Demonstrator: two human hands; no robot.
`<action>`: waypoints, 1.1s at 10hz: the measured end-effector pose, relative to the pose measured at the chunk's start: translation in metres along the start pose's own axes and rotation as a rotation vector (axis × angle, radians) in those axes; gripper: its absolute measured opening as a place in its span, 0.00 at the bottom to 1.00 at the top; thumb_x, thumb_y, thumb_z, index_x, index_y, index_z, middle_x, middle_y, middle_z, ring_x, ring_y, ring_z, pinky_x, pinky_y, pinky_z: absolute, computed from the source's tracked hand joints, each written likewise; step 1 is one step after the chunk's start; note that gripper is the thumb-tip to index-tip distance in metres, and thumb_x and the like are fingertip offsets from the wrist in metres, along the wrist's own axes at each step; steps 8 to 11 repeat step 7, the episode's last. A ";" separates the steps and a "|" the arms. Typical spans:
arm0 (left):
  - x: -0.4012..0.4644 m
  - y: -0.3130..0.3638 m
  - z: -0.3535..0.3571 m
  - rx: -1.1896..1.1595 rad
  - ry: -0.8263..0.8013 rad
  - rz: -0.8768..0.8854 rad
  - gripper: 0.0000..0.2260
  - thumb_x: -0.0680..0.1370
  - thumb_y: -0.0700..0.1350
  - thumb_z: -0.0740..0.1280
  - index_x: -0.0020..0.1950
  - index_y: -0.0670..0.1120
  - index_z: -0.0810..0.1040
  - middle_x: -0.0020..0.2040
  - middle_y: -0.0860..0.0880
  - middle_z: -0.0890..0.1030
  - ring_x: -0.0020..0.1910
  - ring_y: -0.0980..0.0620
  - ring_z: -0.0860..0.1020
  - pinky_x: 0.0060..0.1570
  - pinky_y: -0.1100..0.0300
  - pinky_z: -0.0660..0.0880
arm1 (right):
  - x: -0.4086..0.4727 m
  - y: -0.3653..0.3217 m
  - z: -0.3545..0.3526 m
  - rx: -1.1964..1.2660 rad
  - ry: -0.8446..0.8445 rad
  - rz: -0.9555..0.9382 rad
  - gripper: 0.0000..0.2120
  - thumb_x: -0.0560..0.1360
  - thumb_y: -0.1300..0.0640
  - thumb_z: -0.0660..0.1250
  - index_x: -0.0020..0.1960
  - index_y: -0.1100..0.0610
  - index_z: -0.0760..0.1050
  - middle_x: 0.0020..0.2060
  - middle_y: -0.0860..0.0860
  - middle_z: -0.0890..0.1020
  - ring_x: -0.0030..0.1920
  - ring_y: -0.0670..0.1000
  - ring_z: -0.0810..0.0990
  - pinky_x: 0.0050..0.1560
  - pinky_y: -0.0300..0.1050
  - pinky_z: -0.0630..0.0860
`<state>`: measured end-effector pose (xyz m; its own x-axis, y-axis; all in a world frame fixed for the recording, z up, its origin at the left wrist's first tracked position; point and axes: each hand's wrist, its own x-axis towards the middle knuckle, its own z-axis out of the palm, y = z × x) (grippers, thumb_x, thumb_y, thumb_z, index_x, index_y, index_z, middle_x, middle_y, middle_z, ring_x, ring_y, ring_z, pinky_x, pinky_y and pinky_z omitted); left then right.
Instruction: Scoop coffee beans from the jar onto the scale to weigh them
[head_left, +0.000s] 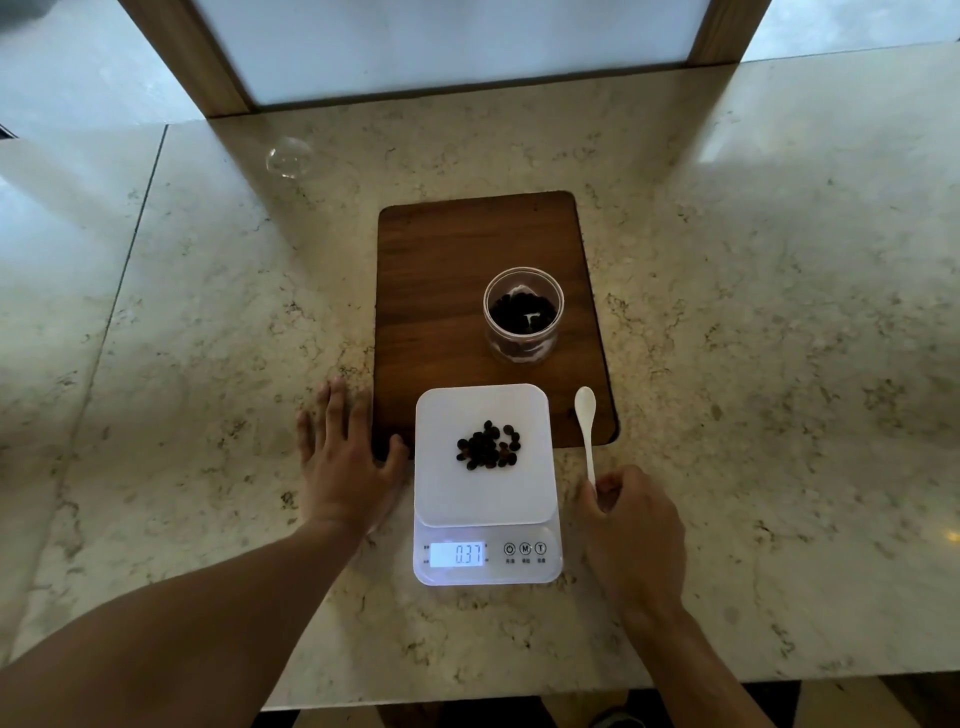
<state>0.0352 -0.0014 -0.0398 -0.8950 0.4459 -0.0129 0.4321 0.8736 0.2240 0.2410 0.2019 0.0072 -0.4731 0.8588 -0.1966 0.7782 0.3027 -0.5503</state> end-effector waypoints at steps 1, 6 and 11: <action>0.000 -0.002 0.002 0.008 0.002 0.006 0.34 0.76 0.60 0.54 0.79 0.47 0.55 0.81 0.42 0.54 0.80 0.48 0.43 0.77 0.45 0.41 | 0.001 -0.002 -0.002 -0.013 -0.021 0.021 0.07 0.74 0.49 0.69 0.41 0.51 0.75 0.35 0.46 0.77 0.34 0.46 0.75 0.32 0.42 0.68; -0.002 0.003 -0.021 0.006 -0.144 0.015 0.38 0.75 0.66 0.48 0.81 0.47 0.50 0.82 0.42 0.47 0.80 0.47 0.38 0.77 0.47 0.37 | 0.031 -0.046 -0.019 -0.227 -0.112 -0.004 0.20 0.76 0.42 0.63 0.47 0.59 0.78 0.42 0.55 0.80 0.41 0.54 0.78 0.42 0.50 0.79; 0.004 0.002 -0.031 -0.106 -0.237 -0.001 0.39 0.75 0.67 0.46 0.81 0.47 0.49 0.82 0.43 0.47 0.80 0.47 0.41 0.77 0.49 0.38 | 0.041 -0.061 -0.029 -0.205 -0.094 -0.065 0.25 0.77 0.38 0.60 0.55 0.60 0.76 0.49 0.57 0.79 0.48 0.56 0.77 0.48 0.51 0.77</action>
